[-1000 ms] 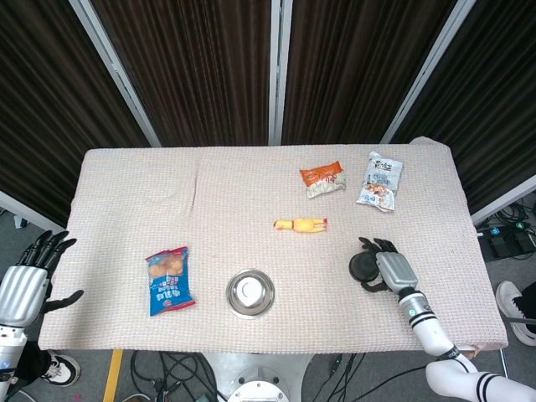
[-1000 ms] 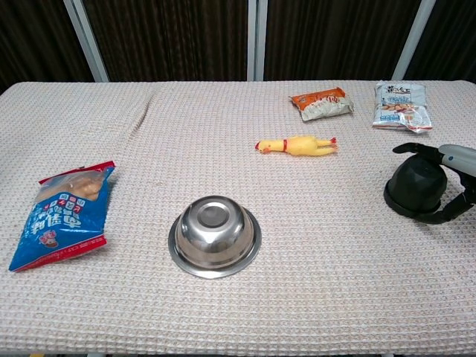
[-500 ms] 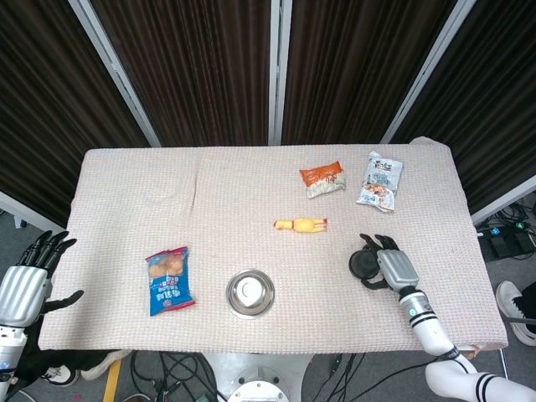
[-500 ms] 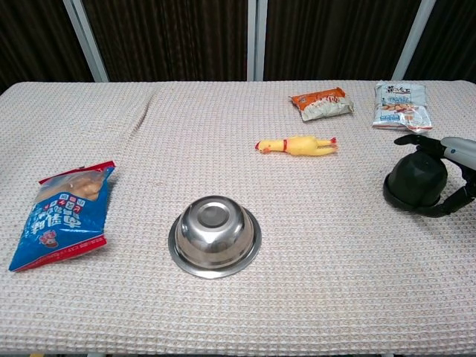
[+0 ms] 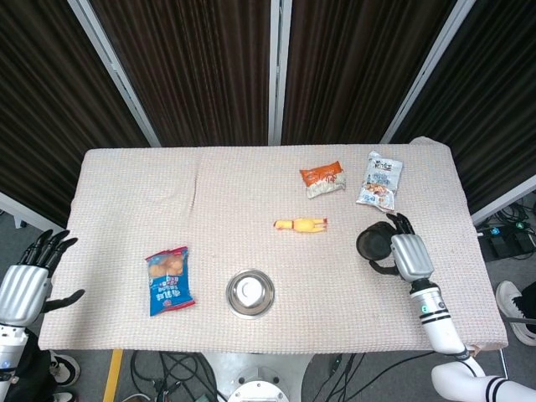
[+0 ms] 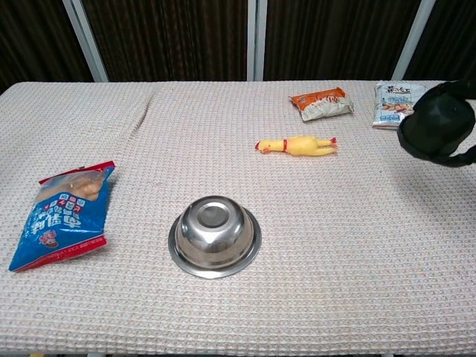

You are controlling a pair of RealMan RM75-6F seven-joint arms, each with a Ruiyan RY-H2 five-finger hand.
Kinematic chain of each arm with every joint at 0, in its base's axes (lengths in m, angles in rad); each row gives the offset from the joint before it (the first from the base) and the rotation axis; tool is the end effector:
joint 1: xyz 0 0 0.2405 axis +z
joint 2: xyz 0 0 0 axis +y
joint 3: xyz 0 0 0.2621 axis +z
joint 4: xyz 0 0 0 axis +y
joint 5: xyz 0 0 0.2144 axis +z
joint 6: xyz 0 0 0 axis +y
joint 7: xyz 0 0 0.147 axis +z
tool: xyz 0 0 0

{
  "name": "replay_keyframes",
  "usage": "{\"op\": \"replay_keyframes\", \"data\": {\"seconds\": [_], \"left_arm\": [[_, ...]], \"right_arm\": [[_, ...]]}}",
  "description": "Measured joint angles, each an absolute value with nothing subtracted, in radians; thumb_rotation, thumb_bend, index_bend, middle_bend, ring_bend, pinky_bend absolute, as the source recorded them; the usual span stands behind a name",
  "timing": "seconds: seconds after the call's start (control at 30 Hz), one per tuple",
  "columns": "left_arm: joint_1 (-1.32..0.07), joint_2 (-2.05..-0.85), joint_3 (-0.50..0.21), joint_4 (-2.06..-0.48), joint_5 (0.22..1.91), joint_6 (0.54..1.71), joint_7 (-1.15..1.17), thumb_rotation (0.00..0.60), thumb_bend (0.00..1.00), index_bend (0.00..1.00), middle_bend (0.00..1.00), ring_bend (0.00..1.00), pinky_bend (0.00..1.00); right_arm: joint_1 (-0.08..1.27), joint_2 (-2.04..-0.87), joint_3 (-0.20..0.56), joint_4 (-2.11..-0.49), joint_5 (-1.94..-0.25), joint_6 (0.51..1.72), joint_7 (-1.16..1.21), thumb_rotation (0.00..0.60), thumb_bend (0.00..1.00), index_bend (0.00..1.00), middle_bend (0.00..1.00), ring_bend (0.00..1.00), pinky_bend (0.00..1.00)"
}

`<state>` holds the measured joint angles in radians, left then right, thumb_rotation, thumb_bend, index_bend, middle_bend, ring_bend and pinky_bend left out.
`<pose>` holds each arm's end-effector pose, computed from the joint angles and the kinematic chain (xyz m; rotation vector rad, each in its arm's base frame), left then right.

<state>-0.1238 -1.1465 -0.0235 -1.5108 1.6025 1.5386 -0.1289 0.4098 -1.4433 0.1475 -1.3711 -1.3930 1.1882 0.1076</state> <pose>-0.3140 0.1922 0.1555 -1.4603 -0.8637 -1.0446 -0.2681 -0.3027 0.0489 1.5256 -1.0849 1.0969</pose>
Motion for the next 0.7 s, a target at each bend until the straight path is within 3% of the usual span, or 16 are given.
{"op": "replay_keyframes", "data": {"seconds": [0.4, 0.53, 0.7], "left_arm": [[-0.127, -1.136, -0.028, -1.537, 1.604, 1.540, -0.108, 0.600, 0.09, 0.16, 0.08, 0.00, 0.16], [-0.127, -1.137, -0.026, -1.538, 1.604, 1.538, -0.106, 0.600, 0.09, 0.16, 0.08, 0.00, 0.16], [-0.127, -1.139, -0.025, -1.536, 1.602, 1.536, -0.107, 0.600, 0.09, 0.16, 0.08, 0.00, 0.16]], "right_arm": [[0.363, -1.233, 0.221, -1.714, -1.550, 1.471, 0.026, 0.600, 0.20, 0.39, 0.48, 0.12, 0.00], [0.362, -1.257, 0.202, -1.664, -1.510, 1.423, 0.023, 0.600, 0.20, 0.40, 0.48, 0.12, 0.00], [0.375, -1.368, 0.136, -1.479, -1.446, 1.244, 0.037, 0.600, 0.21, 0.40, 0.48, 0.12, 0.00]]}}
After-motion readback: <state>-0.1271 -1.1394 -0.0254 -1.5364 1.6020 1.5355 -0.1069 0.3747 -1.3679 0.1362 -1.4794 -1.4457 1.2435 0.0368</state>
